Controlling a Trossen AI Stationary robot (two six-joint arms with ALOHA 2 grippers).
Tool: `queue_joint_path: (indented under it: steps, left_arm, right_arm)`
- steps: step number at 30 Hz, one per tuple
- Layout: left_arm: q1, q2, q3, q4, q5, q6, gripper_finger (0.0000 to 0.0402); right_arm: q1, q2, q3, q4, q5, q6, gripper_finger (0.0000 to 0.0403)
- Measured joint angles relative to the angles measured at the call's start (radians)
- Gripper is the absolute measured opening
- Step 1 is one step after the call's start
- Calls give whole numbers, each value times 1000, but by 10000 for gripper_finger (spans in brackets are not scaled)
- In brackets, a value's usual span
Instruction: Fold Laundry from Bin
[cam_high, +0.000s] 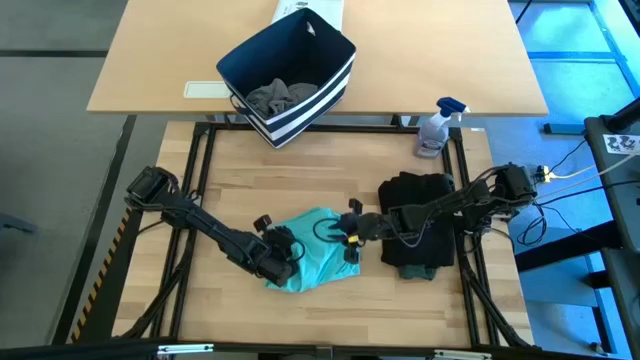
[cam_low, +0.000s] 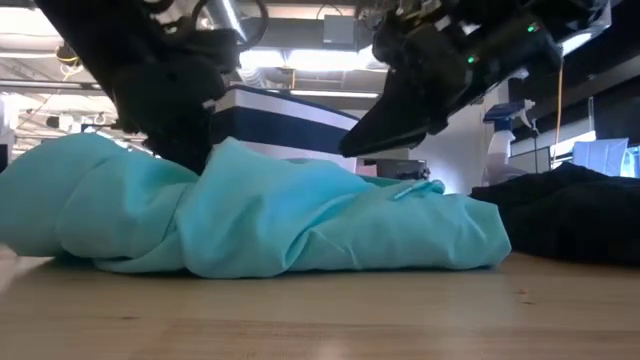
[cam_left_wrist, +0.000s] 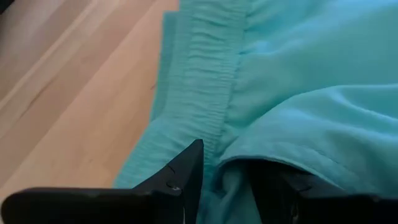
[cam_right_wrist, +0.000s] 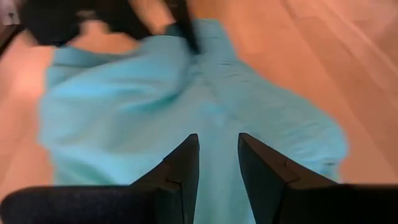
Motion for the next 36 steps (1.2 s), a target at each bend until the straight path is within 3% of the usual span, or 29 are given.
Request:
queue_joint_path:
  steps: [7,18,23,36]
  left_arm:
    - [-81,-54,53,-2,7,32,117]
    - [-334,-78,58,-34,9,-259,117]
    - [-411,-76,58,-50,-36,-312,119]
    - [-375,-33,19,-6,82,-325,249]
  right_arm:
    - [-72,0,0,-3,-25,-1,113]
    - [-86,0,0,8,-80,-5,113]
    - [-86,0,0,19,-98,-5,113]
    - [-86,0,0,53,-134,-5,113]
